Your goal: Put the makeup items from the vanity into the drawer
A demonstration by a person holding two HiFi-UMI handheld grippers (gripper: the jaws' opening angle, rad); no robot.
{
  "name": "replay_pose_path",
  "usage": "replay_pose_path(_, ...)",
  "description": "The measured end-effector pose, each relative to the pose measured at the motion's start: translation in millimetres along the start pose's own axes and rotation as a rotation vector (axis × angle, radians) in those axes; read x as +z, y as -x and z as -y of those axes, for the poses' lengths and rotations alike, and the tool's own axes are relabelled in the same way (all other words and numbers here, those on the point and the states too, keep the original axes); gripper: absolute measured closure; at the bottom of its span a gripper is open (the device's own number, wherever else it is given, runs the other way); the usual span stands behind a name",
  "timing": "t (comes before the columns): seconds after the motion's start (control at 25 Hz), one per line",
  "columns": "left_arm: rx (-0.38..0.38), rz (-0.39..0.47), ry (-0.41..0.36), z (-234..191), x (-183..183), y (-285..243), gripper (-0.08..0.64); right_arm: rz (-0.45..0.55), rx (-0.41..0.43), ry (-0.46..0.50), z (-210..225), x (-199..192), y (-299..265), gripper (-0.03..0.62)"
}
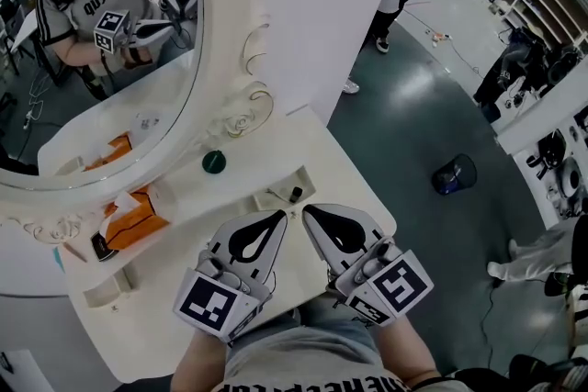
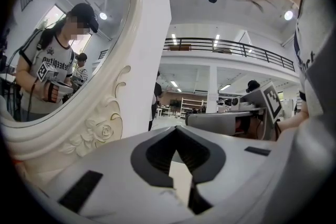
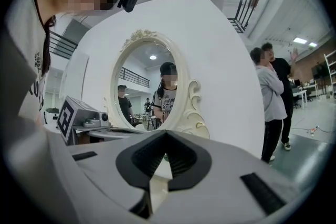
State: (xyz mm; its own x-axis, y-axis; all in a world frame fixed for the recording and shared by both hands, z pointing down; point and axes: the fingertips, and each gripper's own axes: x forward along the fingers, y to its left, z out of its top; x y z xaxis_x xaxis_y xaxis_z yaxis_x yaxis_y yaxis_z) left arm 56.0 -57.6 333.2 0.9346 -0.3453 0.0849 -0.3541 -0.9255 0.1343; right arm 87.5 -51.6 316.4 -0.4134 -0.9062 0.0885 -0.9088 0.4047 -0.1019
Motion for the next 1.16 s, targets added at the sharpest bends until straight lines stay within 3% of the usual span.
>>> replay_pose_path(0.36, -0.009, 0.029, -0.027, 4, 2, -1, 0.543, 0.023, -0.006, 0.029, -3, 4, 7, 0.58)
replay_pose_path(1.16, -0.018, -0.031, 0.012, 19, -2, 1, 0.541, 0.023, -0.001, 0.043, -7, 7, 15, 0.58)
